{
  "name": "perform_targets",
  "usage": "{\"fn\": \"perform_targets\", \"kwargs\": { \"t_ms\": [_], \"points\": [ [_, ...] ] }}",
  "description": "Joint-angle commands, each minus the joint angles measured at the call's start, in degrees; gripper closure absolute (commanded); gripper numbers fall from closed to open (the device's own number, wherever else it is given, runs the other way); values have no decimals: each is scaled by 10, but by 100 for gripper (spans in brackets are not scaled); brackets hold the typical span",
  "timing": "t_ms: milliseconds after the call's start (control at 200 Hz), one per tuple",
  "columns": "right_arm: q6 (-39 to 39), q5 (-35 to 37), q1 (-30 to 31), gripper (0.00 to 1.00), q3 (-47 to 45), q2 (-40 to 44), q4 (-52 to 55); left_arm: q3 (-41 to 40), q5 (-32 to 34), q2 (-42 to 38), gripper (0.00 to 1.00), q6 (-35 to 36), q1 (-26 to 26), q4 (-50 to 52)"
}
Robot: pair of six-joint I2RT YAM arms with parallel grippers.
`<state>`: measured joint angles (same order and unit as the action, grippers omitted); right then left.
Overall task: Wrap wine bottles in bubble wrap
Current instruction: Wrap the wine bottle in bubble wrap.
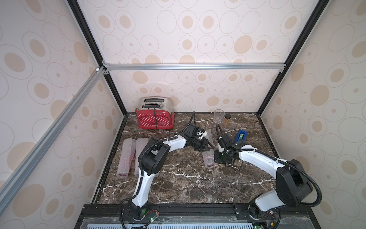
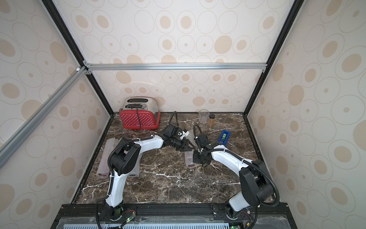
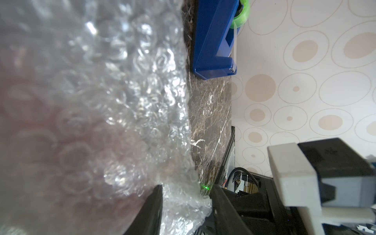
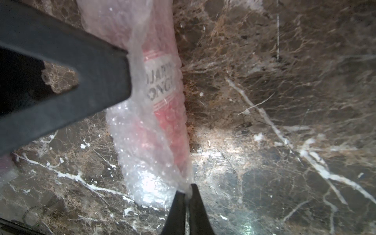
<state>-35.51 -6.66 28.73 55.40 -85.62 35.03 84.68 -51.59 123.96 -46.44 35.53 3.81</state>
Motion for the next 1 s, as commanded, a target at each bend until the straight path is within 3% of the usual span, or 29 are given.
{"fn": "perform_targets", "kwargs": {
  "t_ms": [0, 120, 281, 376, 511, 611, 782, 997],
  "points": [
    [5, -4, -11, 93, -5, 32, 30, -25, 83, 41, 59, 19, -1, 106],
    [11, -36, -29, 92, -1, 55, 35, -26, 87, 39, 57, 21, -1, 109],
    [24, -48, -45, 75, 27, 64, 56, -28, 89, 37, 56, 25, -1, 111],
    [25, -57, -49, 60, 37, 59, 39, -28, 89, 37, 56, 25, -1, 110],
    [31, -75, -53, 54, 46, 15, 1, -28, 89, 36, 55, 26, -1, 111],
    [37, -85, -55, 57, 46, -21, -21, -27, 89, 36, 55, 26, -1, 112],
    [45, -102, -60, 77, 24, -52, -66, -31, 90, 29, 55, 28, -1, 112],
    [46, -129, -62, 93, -1, -46, -104, -34, 92, 25, 54, 31, -1, 114]
  ]
}}
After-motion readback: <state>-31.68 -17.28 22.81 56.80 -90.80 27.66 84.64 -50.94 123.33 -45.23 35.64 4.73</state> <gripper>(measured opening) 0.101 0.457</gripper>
